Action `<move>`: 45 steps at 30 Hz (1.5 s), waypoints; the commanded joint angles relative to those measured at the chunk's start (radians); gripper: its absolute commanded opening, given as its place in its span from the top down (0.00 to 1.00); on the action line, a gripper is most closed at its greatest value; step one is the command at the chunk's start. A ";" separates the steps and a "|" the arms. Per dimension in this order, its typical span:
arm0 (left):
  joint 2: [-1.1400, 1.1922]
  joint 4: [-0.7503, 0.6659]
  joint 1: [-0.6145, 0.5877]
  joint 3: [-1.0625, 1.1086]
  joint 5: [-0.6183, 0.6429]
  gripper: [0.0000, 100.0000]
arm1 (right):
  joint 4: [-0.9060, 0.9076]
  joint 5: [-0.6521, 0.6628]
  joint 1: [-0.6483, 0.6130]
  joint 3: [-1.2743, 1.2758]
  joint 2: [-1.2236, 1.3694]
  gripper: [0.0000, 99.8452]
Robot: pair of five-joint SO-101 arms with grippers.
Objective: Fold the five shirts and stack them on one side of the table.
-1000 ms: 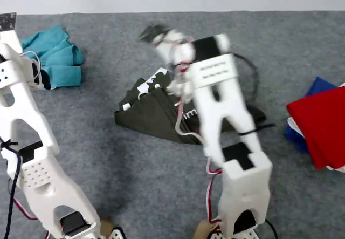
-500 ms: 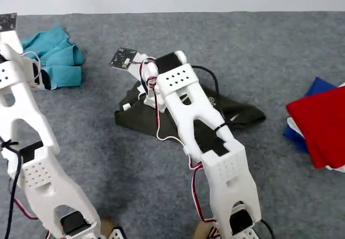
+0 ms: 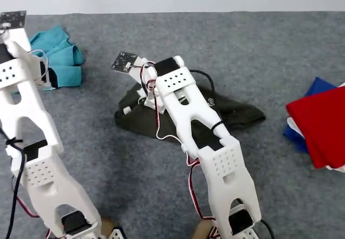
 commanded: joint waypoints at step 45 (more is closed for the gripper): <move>-0.008 -0.011 0.160 -0.004 0.011 0.81 | 0.306 0.002 -0.001 -0.040 -0.211 0.80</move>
